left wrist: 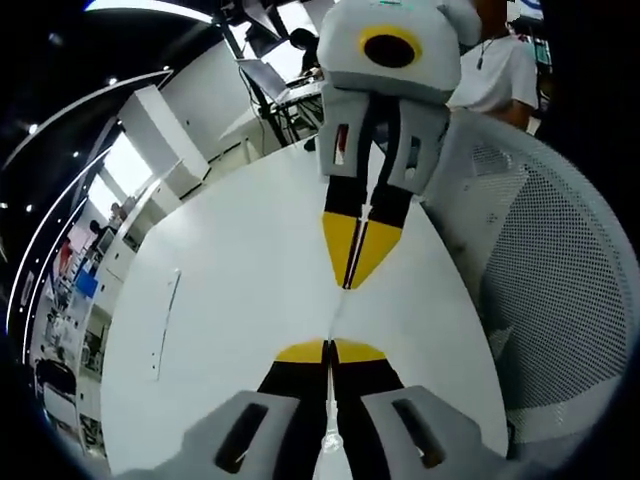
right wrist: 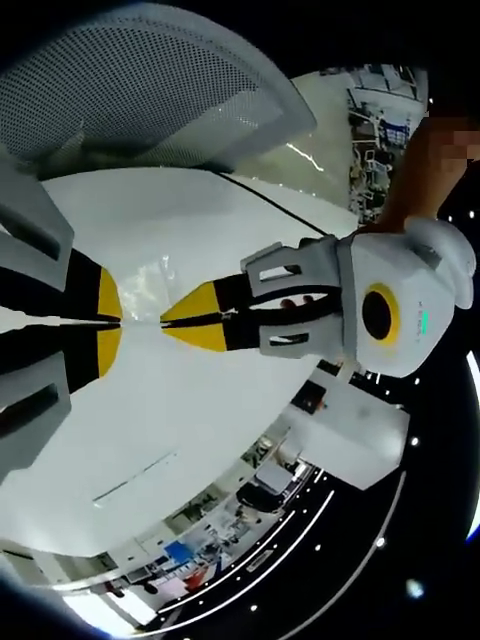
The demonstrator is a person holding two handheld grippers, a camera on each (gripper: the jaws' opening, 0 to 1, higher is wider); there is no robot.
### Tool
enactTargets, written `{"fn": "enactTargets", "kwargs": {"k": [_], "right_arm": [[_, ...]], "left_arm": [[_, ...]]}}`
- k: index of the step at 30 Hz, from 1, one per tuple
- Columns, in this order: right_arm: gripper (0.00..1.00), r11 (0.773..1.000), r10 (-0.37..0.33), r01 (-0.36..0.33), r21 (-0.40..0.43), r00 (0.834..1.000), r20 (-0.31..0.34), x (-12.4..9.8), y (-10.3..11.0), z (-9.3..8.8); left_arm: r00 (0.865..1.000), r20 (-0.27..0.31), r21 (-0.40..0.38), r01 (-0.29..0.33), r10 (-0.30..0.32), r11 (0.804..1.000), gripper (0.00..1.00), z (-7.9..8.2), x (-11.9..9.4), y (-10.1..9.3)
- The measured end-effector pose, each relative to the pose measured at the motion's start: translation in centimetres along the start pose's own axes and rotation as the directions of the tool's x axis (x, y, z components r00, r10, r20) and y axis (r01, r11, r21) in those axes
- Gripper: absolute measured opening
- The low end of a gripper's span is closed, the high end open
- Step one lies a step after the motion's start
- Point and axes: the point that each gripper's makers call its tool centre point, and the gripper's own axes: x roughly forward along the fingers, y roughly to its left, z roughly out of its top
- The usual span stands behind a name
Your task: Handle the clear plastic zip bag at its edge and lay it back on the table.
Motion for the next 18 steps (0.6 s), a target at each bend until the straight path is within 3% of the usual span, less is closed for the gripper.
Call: {"fn": "enactTargets", "kwargs": {"k": [2, 4, 11, 18], "right_arm": [[0.00, 1.000, -0.014, 0.014, 0.019, 1.000, -0.001, -0.08, -0.25, -0.18], [0.11, 0.999, -0.018, 0.018, 0.033, 1.000, 0.005, -0.16, -0.34, -0.18], [0.24, 0.997, -0.026, 0.026, 0.076, 1.000, 0.006, -0.42, -0.47, -0.40], [0.25, 0.994, -0.028, 0.026, 0.108, 1.000, 0.013, -0.60, -0.75, -0.61]], "left_arm": [[1.000, -0.001, 0.004, 0.002, -0.002, 1.000, 0.00, -0.02, 0.08, -0.11], [1.000, 0.000, 0.000, 0.003, -0.003, 1.000, 0.00, 0.00, 0.10, -0.13], [1.000, 0.018, -0.027, -0.017, 0.017, 0.999, 0.00, 0.40, -0.16, 0.19], [0.999, 0.026, -0.046, -0.040, 0.041, 0.998, 0.00, 0.43, -0.61, 0.34]]}}
